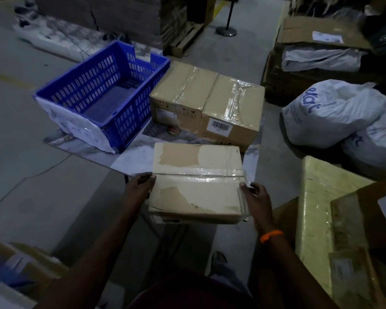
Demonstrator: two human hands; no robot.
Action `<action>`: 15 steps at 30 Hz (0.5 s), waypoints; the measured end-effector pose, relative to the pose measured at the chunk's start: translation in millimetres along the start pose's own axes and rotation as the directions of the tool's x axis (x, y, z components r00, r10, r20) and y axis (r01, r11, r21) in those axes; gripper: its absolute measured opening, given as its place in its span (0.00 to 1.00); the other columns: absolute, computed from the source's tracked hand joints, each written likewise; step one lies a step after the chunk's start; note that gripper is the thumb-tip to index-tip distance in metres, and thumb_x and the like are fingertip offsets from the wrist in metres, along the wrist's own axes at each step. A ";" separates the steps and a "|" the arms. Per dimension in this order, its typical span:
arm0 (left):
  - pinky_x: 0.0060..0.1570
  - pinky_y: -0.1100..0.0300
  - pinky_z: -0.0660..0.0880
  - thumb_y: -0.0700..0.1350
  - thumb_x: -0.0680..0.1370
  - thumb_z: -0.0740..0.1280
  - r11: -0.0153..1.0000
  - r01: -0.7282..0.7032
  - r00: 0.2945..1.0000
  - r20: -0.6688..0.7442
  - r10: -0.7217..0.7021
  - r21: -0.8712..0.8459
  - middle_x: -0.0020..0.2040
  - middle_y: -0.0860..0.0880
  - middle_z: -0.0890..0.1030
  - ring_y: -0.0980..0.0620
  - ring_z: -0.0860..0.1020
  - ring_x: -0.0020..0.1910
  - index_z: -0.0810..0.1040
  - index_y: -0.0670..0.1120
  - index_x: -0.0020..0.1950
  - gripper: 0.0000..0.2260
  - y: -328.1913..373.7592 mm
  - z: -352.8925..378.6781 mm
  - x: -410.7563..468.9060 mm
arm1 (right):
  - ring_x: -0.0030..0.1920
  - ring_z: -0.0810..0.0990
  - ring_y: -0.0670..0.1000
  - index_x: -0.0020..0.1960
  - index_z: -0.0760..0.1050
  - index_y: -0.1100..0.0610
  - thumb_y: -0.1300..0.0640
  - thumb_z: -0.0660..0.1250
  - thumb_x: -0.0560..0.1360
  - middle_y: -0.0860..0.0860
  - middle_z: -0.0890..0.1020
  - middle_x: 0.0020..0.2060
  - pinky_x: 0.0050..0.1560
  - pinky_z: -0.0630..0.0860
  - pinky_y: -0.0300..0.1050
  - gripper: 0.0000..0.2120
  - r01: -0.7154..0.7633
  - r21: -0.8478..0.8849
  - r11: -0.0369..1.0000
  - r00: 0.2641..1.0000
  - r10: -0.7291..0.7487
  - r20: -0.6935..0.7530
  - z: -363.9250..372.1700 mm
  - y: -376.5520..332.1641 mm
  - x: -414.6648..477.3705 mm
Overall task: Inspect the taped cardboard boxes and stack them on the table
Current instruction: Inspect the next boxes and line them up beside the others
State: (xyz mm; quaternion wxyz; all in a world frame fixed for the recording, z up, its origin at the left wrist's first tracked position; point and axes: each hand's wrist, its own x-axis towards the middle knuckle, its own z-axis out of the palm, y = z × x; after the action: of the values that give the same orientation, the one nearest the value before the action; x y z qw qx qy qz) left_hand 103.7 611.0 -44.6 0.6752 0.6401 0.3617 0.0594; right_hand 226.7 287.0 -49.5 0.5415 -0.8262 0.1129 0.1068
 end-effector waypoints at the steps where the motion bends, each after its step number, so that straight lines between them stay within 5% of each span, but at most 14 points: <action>1: 0.46 0.55 0.78 0.46 0.82 0.68 1.000 0.001 1.000 -0.012 -0.001 0.008 0.56 0.43 0.83 0.46 0.81 0.55 0.80 0.47 0.61 0.09 5.8 1.7 10.2 | 0.55 0.81 0.52 0.66 0.77 0.58 0.46 0.73 0.78 0.53 0.82 0.56 0.50 0.77 0.44 0.22 0.001 0.005 1.000 0.999 -0.001 0.036 3.0 -8.9 10.7; 3: 0.46 0.55 0.78 0.45 0.82 0.68 0.999 0.031 0.999 -0.036 -0.032 -0.026 0.58 0.43 0.82 0.45 0.81 0.56 0.78 0.46 0.66 0.13 16.5 3.8 26.8 | 0.53 0.80 0.51 0.67 0.76 0.58 0.41 0.71 0.78 0.53 0.81 0.57 0.47 0.75 0.44 0.25 -0.024 -0.012 1.000 0.994 0.025 0.105 10.1 -27.7 30.7; 6: 0.46 0.54 0.78 0.46 0.80 0.70 0.997 0.081 0.997 -0.018 -0.081 -0.008 0.58 0.44 0.82 0.45 0.81 0.56 0.77 0.48 0.68 0.16 28.4 5.3 43.2 | 0.55 0.78 0.54 0.65 0.76 0.57 0.18 0.63 0.65 0.53 0.80 0.57 0.53 0.72 0.46 0.48 -0.038 -0.103 0.994 0.981 0.057 0.185 19.5 -46.5 50.7; 7: 0.45 0.54 0.78 0.47 0.80 0.70 0.995 0.090 0.996 0.011 -0.091 0.029 0.58 0.45 0.82 0.46 0.81 0.55 0.78 0.49 0.67 0.15 30.1 6.7 46.6 | 0.57 0.78 0.55 0.67 0.75 0.56 0.16 0.60 0.65 0.54 0.79 0.59 0.54 0.71 0.46 0.49 -0.047 -0.121 0.991 0.971 0.074 0.226 21.8 -53.7 49.4; 9: 0.44 0.54 0.78 0.46 0.79 0.71 0.993 0.074 0.996 0.051 -0.079 0.089 0.57 0.47 0.82 0.46 0.81 0.54 0.78 0.49 0.66 0.15 33.8 11.3 45.6 | 0.69 0.75 0.59 0.78 0.67 0.55 0.26 0.61 0.76 0.57 0.75 0.70 0.61 0.69 0.45 0.42 -0.077 -0.118 0.990 0.954 0.108 0.280 25.9 -58.8 47.0; 11: 0.43 0.54 0.79 0.42 0.77 0.72 0.994 0.038 0.998 0.053 -0.043 0.104 0.55 0.48 0.83 0.46 0.82 0.53 0.78 0.48 0.65 0.16 34.2 17.0 41.1 | 0.78 0.66 0.58 0.83 0.59 0.55 0.25 0.63 0.74 0.54 0.65 0.79 0.70 0.65 0.48 0.48 -0.122 -0.024 0.992 0.935 0.123 0.332 27.0 -57.8 43.7; 13: 0.39 0.54 0.78 0.37 0.75 0.71 0.996 -0.005 0.999 0.037 0.002 0.094 0.48 0.46 0.85 0.46 0.83 0.48 0.81 0.46 0.58 0.12 36.0 20.1 34.8 | 0.81 0.60 0.54 0.84 0.55 0.51 0.23 0.63 0.69 0.49 0.59 0.82 0.74 0.61 0.49 0.53 -0.112 0.034 0.993 0.927 0.092 0.364 25.1 -55.4 40.7; 15: 0.36 0.55 0.77 0.36 0.74 0.69 0.995 -0.064 0.998 0.011 0.063 0.070 0.42 0.44 0.85 0.43 0.83 0.42 0.83 0.44 0.48 0.06 37.8 21.3 30.9 | 0.79 0.63 0.51 0.83 0.57 0.50 0.30 0.63 0.76 0.44 0.64 0.78 0.71 0.62 0.45 0.43 -0.028 0.071 0.997 0.941 0.003 0.338 22.2 -53.6 42.3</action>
State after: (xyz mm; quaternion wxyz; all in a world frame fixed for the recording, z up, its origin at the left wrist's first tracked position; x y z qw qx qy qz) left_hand 152.9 616.9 -24.8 0.6516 0.6750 0.3400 0.0650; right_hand 281.9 325.2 -24.1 0.5823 -0.7740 0.0287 0.2470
